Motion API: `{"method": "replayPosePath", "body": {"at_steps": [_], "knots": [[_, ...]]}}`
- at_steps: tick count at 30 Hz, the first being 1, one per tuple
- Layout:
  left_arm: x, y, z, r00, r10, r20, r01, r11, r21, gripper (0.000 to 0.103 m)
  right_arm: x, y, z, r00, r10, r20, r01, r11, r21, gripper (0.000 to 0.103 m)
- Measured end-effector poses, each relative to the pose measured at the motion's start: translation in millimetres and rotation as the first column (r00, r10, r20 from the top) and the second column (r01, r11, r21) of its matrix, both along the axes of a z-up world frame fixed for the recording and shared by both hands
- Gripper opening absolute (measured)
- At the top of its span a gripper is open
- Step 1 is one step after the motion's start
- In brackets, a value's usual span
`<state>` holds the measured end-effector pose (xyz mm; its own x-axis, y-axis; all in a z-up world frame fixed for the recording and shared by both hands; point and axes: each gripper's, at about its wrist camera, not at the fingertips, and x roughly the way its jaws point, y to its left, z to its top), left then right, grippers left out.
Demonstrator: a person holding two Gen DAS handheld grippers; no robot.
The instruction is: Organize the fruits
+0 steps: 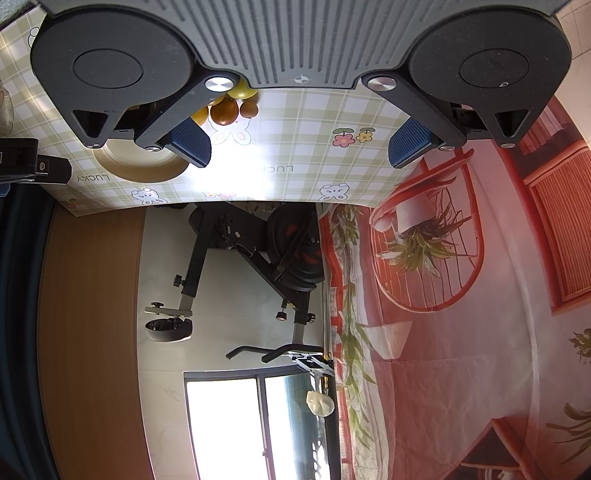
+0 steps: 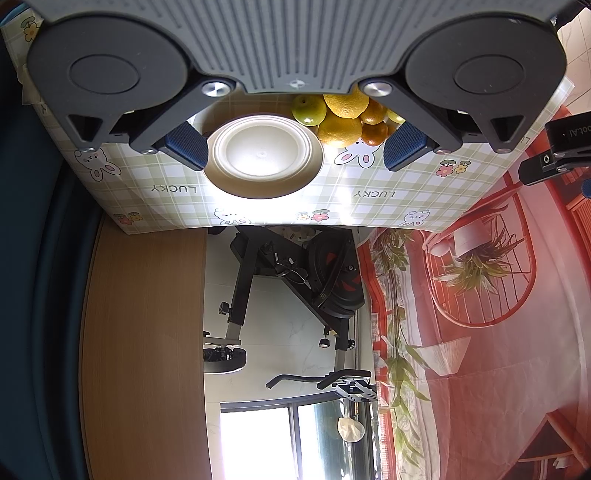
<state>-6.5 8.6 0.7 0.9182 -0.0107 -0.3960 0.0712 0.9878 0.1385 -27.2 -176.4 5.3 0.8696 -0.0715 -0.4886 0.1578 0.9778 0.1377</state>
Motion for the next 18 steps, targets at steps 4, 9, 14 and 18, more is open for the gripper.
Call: {"method": "replayPosePath", "body": {"at_steps": [4, 9, 14, 18], "knots": [[0.1, -0.1, -0.3, 1.0, 0.001, -0.001, -0.001, 1.0, 0.0, 0.103, 0.1, 0.1, 0.0, 1.0, 0.0, 0.0, 0.0, 1.0, 0.0, 0.103], [0.1, 0.1, -0.5, 1.0, 0.002, -0.002, -0.002, 1.0, -0.001, 0.103, 0.5, 0.2, -0.1, 1.0, 0.0, 0.0, 0.0, 1.0, -0.001, 0.103], [-0.6, 0.2, -2.2, 1.0, 0.004, -0.006, -0.004, 1.0, -0.007, 0.103, 0.3, 0.7, 0.1, 1.0, 0.0, -0.001, 0.0, 1.0, 0.001, 0.103], [-0.9, 1.7, -4.3, 1.0, 0.0, -0.011, 0.0, 1.0, -0.03, 0.103, -0.1, 1.2, 0.0, 1.0, -0.002, -0.002, 0.002, 1.0, 0.005, 0.103]]}}
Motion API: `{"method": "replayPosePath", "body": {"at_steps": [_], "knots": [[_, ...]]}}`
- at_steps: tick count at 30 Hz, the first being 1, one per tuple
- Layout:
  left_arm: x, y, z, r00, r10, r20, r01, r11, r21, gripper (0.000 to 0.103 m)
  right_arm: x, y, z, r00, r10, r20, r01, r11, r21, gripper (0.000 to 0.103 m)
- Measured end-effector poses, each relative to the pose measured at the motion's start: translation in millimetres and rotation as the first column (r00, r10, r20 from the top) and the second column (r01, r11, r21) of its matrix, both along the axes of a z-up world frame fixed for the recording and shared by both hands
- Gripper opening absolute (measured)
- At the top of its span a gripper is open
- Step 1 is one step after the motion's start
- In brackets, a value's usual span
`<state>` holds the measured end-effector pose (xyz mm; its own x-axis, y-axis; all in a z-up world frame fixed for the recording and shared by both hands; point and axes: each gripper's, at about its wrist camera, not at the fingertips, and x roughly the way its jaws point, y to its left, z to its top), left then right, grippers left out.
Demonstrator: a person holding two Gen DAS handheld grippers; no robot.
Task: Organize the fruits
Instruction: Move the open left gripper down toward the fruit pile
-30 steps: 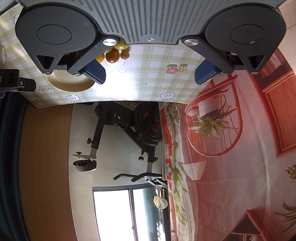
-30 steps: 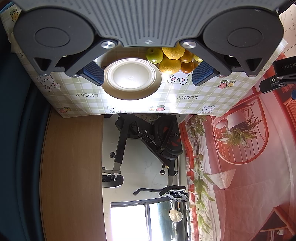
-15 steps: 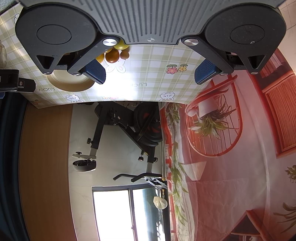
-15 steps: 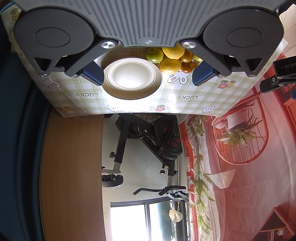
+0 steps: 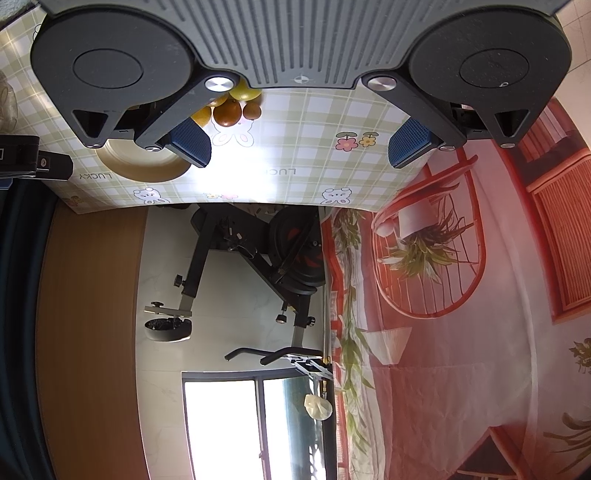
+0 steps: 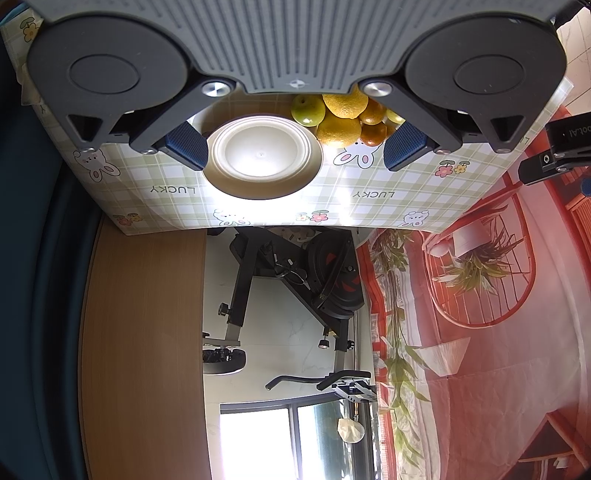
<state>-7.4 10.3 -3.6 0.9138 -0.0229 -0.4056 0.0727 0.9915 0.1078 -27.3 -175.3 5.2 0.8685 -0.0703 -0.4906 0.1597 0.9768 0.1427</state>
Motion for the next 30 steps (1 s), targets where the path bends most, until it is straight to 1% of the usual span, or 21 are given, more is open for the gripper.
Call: {"method": "replayPosePath", "body": {"at_steps": [3, 9, 13, 15, 18, 21, 24, 27, 28, 30], "knots": [[1.2, -1.0, -0.8, 1.0, 0.001, -0.006, -0.002, 1.0, -0.011, 0.103, 1.8, -1.9, -2.8, 1.0, 0.002, -0.007, -0.002, 1.0, 0.012, 0.103], [11.8, -8.7, -5.9, 1.0, 0.007, -0.015, -0.006, 1.0, 0.007, 0.103, 10.8, -7.4, -12.5, 1.0, 0.003, -0.02, -0.002, 0.999, 0.036, 0.103], [24.5, -13.5, -12.8, 1.0, 0.019, -0.012, -0.019, 0.999, 0.031, 0.103, 22.4, -22.0, -22.0, 1.0, -0.007, -0.002, 0.007, 0.997, 0.083, 0.103], [32.2, -13.2, -17.2, 0.999, 0.032, -0.014, -0.032, 0.999, 0.032, 0.103, 29.3, -26.5, -26.9, 1.0, -0.016, 0.004, 0.015, 0.997, 0.073, 0.103], [42.5, -11.2, -23.1, 0.998, 0.063, 0.001, -0.063, 0.998, 0.028, 0.103, 41.3, -27.8, -34.3, 1.0, -0.02, -0.011, 0.021, 0.999, 0.03, 0.103], [51.7, -11.8, -28.3, 0.998, 0.057, 0.015, -0.057, 0.998, 0.026, 0.103, 53.2, -28.2, -42.1, 1.0, -0.01, -0.029, 0.01, 1.0, 0.011, 0.103], [63.2, -11.9, -35.1, 0.998, 0.062, -0.013, -0.061, 0.998, 0.015, 0.103, 64.9, -27.1, -52.1, 0.999, 0.007, -0.051, -0.006, 1.0, 0.005, 0.103], [73.1, -4.8, -44.5, 0.997, 0.043, -0.06, -0.046, 0.998, -0.042, 0.102, 77.3, -27.0, -63.1, 0.997, 0.017, -0.072, -0.017, 1.0, 0.002, 0.103], [75.3, -3.5, -48.5, 0.996, 0.039, -0.074, -0.043, 0.998, -0.053, 0.1, 80.2, -27.1, -66.2, 0.997, 0.018, -0.077, -0.018, 1.0, 0.003, 0.103], [78.5, -3.7, -56.4, 0.995, 0.036, -0.097, -0.041, 0.998, -0.051, 0.096, 84.9, -27.9, -72.6, 0.996, 0.016, -0.085, -0.015, 1.0, 0.008, 0.103]]}}
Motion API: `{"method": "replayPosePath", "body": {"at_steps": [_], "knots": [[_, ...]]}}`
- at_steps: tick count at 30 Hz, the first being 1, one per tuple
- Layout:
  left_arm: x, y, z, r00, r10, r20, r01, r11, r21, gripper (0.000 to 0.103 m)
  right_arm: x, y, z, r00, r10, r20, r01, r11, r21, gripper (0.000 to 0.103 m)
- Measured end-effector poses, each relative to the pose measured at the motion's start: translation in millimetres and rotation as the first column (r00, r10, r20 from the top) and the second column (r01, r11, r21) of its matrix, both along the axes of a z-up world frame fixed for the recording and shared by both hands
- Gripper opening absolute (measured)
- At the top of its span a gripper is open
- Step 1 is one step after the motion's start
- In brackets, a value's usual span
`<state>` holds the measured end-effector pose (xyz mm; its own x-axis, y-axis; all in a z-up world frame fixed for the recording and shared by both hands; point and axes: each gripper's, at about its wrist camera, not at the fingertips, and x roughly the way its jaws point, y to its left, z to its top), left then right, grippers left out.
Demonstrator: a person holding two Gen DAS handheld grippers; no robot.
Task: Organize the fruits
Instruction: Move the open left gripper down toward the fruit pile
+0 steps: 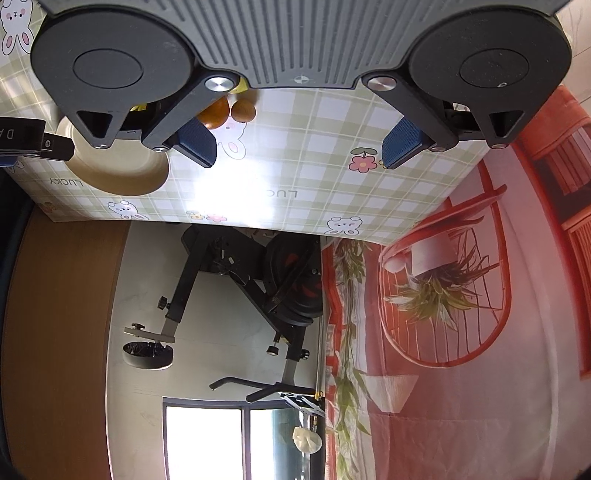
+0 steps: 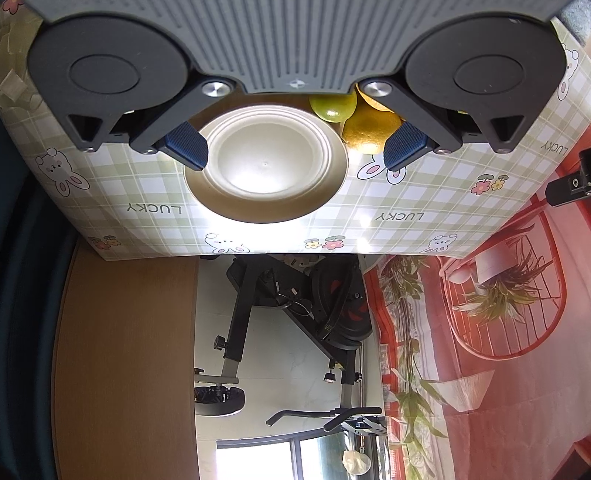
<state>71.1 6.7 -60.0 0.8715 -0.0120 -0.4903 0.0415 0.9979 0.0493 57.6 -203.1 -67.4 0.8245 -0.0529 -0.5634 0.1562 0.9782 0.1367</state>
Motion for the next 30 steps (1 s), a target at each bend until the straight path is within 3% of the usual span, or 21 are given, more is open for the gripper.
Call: {"method": "replayPosePath", "body": {"at_steps": [5, 9, 12, 16, 30], "knots": [[1.8, 1.9, -15.7, 1.0, -0.001, -0.017, 0.0, 1.0, -0.022, 0.091, 5.0, -2.4, -16.4, 1.0, -0.002, -0.014, 0.003, 0.999, 0.038, 0.103], [-1.5, 6.7, -25.2, 1.0, -0.029, -0.006, 0.029, 0.995, -0.1, 0.089, 3.3, -1.9, -28.6, 0.999, -0.015, -0.03, 0.017, 0.999, 0.05, 0.103], [0.9, 6.8, -32.3, 0.997, -0.067, -0.031, 0.062, 0.989, -0.136, 0.089, -0.3, -3.9, -38.7, 0.999, 0.005, -0.036, -0.001, 0.993, 0.116, 0.103], [1.6, 4.0, -40.5, 0.995, -0.085, -0.059, 0.078, 0.99, -0.12, 0.086, -9.2, -1.8, -46.6, 0.999, 0.04, -0.005, -0.039, 0.987, 0.156, 0.103], [-4.7, 0.4, -49.7, 0.99, -0.051, -0.134, 0.045, 0.998, -0.048, 0.086, -21.8, 21.3, -59.7, 0.994, 0.105, -0.041, -0.103, 0.994, 0.035, 0.103]]}}
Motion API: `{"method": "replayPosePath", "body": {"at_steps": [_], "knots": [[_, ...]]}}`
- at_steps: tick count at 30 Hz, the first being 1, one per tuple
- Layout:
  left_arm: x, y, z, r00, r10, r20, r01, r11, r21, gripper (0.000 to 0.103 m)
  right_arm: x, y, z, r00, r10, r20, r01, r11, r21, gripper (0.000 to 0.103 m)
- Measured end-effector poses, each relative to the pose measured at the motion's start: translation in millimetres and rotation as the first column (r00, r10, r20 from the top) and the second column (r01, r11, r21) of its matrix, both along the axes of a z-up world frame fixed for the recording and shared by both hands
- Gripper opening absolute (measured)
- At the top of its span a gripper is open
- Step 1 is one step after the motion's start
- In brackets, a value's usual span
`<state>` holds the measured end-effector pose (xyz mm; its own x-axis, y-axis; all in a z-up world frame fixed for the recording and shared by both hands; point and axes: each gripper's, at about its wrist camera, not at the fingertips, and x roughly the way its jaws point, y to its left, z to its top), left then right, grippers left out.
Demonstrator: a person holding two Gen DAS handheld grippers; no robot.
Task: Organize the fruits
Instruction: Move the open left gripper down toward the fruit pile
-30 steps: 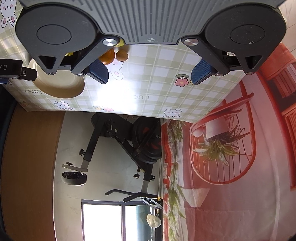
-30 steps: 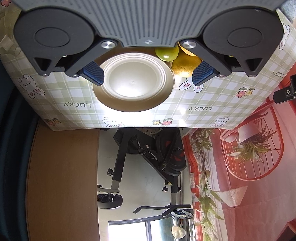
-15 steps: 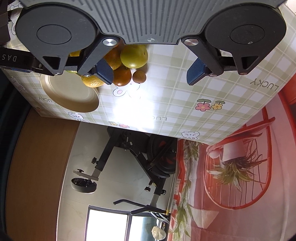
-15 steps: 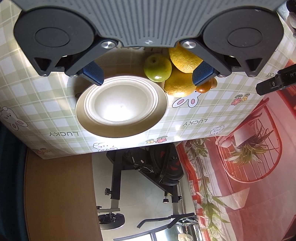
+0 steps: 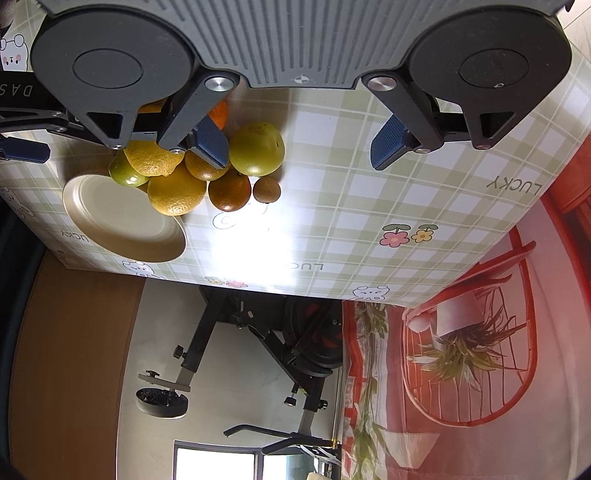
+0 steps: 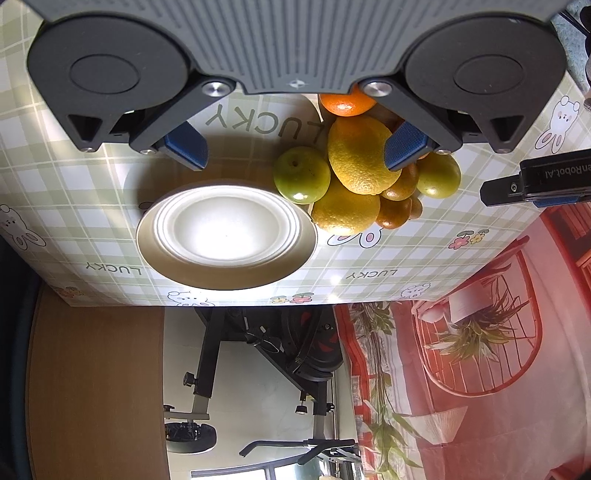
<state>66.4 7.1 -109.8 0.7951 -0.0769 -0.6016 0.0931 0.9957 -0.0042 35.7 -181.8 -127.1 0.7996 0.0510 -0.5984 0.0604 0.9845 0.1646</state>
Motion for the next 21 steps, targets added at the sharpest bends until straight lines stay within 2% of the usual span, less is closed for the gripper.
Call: {"method": "replayPosePath", "body": {"at_steps": [4, 13, 21], "knots": [[-0.2, 2.0, -1.8, 1.0, 0.0, -0.005, 0.0, 1.0, -0.003, 0.086, -0.5, 3.3, -4.2, 0.999, 0.03, -0.02, -0.03, 1.0, 0.007, 0.103], [1.1, 2.1, -4.0, 0.999, -0.042, -0.005, 0.042, 0.998, -0.036, 0.086, -2.1, 14.3, -6.4, 0.997, 0.08, -0.023, -0.081, 0.995, -0.051, 0.102], [0.4, -3.6, -7.5, 0.998, -0.053, -0.02, 0.053, 0.998, -0.018, 0.087, -1.9, 11.9, -7.3, 0.995, 0.101, -0.019, -0.101, 0.995, -0.022, 0.099]]}}
